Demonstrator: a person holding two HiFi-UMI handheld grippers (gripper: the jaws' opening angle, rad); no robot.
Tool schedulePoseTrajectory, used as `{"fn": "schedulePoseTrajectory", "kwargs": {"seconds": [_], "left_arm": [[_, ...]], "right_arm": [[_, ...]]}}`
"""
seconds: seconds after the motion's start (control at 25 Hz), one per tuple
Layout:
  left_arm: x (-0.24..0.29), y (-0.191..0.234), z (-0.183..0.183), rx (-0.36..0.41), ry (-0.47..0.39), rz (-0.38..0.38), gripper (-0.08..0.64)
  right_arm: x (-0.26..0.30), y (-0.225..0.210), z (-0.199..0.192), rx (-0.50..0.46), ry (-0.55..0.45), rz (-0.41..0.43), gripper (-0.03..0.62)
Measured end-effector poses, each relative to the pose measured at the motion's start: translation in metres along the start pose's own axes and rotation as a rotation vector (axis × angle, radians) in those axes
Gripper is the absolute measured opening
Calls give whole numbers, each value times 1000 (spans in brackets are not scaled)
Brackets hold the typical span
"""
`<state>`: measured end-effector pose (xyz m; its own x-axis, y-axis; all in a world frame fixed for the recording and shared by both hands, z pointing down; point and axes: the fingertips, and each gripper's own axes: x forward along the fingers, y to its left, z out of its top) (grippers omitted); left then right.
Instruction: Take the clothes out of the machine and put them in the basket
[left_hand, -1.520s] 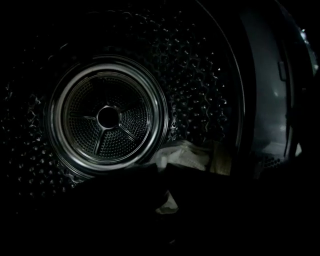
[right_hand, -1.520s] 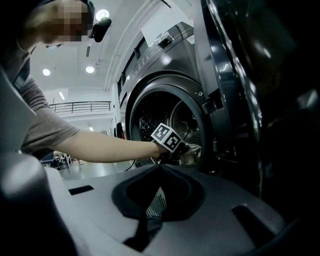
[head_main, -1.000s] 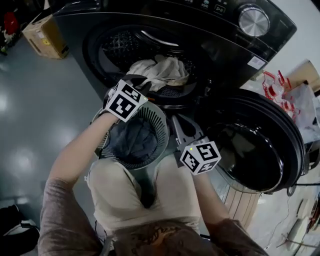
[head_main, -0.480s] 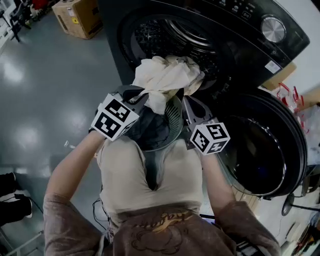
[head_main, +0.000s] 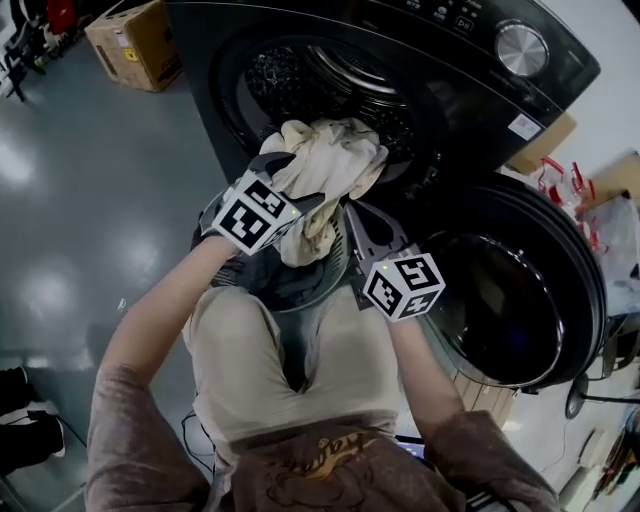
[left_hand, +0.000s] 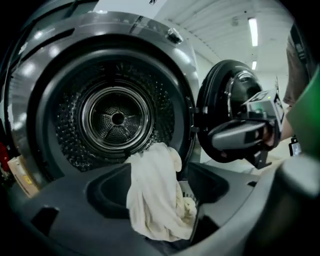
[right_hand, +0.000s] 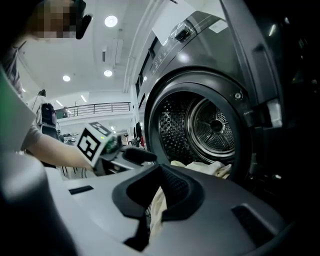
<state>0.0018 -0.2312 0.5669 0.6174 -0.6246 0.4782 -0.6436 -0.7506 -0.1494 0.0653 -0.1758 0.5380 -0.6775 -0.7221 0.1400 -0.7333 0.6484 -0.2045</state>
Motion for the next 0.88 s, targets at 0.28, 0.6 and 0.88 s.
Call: {"fn": "schedulePoseTrajectory", "kwargs": {"seconds": [0.28,0.6,0.88], "left_arm": [[99,41,3,-78,45,34,402],[147,89,-20,-134,188,131,491],[160,83,-36,-269,267,12,427]], "right_arm": [[-14,-2,5,-29,8,-34,-5],[-20,-1,9,-26,3,-59,-5],[-23,-6,7,-26,14,-79,-5]]}}
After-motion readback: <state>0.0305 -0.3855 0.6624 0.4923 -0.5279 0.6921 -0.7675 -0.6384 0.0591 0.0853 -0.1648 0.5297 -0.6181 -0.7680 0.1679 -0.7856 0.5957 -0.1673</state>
